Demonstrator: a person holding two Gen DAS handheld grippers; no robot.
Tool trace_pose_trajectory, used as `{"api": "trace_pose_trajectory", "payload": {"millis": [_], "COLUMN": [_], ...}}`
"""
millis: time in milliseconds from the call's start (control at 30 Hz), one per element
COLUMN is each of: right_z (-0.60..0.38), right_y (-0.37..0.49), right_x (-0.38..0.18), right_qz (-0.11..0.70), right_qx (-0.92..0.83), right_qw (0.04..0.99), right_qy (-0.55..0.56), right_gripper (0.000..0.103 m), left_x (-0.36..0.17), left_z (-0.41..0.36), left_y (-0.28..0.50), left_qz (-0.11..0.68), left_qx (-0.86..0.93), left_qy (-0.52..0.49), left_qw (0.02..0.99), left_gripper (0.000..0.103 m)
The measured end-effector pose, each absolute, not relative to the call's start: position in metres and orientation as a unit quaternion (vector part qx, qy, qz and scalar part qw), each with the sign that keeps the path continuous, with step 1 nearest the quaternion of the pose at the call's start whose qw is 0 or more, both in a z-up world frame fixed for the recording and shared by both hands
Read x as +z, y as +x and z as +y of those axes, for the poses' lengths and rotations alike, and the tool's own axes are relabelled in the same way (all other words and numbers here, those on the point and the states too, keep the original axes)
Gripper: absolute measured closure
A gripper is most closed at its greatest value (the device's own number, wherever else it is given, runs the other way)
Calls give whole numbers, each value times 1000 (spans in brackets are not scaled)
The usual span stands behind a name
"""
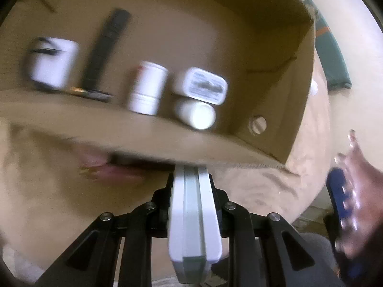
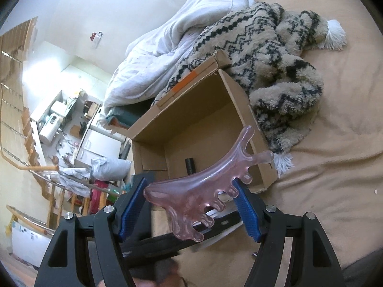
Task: Organize rigid objects
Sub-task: 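Grasp the white boxed device with the left gripper while the right gripper holds the comb, then lower the white device and pink comb into the box and open both grippers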
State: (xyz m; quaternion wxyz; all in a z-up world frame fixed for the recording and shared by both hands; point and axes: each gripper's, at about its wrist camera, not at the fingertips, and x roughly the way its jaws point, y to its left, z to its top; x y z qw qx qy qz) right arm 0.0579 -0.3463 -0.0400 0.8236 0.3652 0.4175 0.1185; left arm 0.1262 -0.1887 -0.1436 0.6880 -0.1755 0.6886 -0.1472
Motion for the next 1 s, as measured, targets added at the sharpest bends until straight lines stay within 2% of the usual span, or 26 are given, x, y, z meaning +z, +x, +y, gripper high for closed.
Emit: {"api": "trace_pose_trajectory", "payload": {"millis": [533, 1000], "right_z": [-328, -320], "right_y": [60, 78], "right_x": [-46, -36], "right_qz": [445, 446], "right_qx": [110, 117], "right_qw": [831, 846], "right_qy": [314, 268], "right_gripper": [26, 26], "left_x": [-74, -7], "left_z": [-59, -38], "left_y": [100, 123], "left_qz": [618, 504], "left_qx": [-74, -42], "left_qy": [-102, -38], "left_qw": [776, 862], "left_gripper": [84, 84]}}
